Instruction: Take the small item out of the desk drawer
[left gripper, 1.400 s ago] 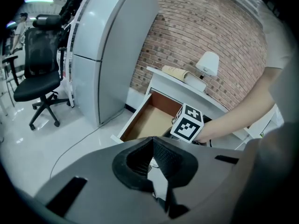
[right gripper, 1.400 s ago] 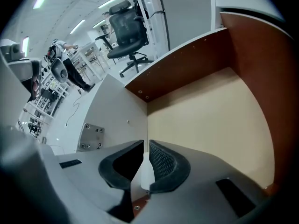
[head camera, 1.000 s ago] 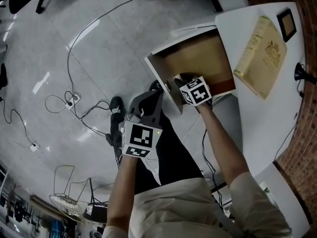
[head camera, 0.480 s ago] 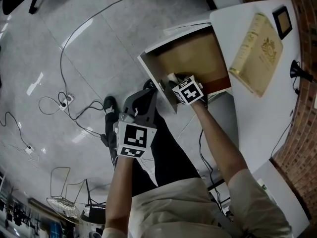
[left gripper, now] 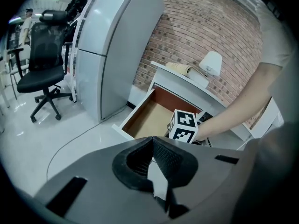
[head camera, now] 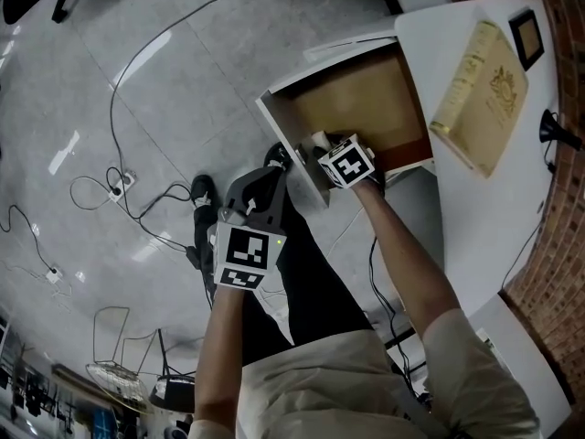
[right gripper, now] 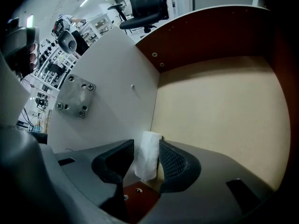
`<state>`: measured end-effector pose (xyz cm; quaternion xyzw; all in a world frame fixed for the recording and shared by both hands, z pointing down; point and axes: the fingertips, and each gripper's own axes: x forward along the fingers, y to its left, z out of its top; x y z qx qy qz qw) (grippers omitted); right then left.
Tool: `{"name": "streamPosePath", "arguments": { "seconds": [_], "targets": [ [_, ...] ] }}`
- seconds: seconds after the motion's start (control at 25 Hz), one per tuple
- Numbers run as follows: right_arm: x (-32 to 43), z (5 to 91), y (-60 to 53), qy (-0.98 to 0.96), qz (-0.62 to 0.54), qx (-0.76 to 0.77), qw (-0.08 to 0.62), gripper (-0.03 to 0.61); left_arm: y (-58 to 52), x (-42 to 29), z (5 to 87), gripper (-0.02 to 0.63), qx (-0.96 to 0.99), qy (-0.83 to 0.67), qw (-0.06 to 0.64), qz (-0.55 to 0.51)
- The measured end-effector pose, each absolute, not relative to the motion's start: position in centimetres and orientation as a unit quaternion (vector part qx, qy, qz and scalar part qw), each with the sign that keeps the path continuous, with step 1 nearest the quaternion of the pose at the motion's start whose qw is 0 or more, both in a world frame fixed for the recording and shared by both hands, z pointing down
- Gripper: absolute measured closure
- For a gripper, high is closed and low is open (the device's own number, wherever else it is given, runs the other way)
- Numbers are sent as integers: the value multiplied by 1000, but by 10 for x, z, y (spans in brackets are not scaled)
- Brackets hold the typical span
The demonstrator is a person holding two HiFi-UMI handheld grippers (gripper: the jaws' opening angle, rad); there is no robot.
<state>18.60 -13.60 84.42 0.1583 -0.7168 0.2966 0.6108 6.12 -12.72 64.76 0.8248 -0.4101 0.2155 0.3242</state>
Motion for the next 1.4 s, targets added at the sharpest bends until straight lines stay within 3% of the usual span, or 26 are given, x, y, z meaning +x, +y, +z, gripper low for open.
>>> {"name": "streamPosePath", "arguments": {
  "seconds": [1.4],
  "targets": [
    [197,865,-139,-683,399,168,588,436,-121,85,675,598,824,-383,352,224]
  ]
}}
